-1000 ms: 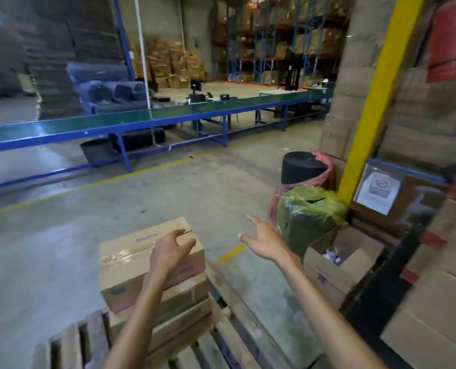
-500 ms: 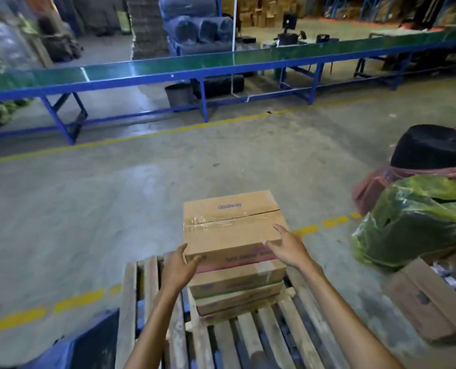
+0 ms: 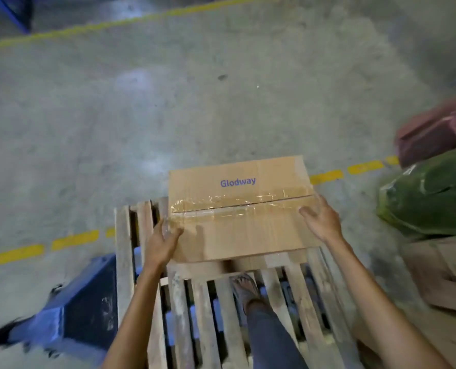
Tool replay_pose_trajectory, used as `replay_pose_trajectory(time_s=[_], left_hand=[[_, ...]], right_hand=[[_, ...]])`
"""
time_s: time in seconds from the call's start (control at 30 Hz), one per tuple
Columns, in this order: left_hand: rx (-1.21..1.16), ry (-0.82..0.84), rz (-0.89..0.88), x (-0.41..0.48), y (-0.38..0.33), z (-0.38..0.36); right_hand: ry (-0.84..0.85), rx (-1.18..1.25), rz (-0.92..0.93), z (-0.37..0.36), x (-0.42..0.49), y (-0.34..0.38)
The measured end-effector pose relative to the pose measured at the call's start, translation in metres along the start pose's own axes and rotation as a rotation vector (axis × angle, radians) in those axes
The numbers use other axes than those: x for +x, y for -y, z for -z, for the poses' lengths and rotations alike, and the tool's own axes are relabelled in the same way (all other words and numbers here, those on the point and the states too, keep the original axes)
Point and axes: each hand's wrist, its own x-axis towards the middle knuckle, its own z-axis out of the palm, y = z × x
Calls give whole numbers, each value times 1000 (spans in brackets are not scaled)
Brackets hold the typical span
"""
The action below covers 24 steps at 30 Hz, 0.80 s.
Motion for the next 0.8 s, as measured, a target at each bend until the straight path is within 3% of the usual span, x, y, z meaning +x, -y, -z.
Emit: replay_pose_trajectory(time_s=[0.23, 0.4, 0.6, 0.8], left_hand=[[-142, 14, 161, 94, 28, -34], [-254, 18, 250, 123, 32, -45], [-241, -18, 272, 94, 43, -38], [-241, 29, 188, 41, 57, -15]], right_hand=[[1, 195, -211, -36, 90, -32], [31, 288, -214, -42, 113, -40], [61, 316, -187, -31, 80, -46], [-41, 360, -177, -1, -11, -61]])
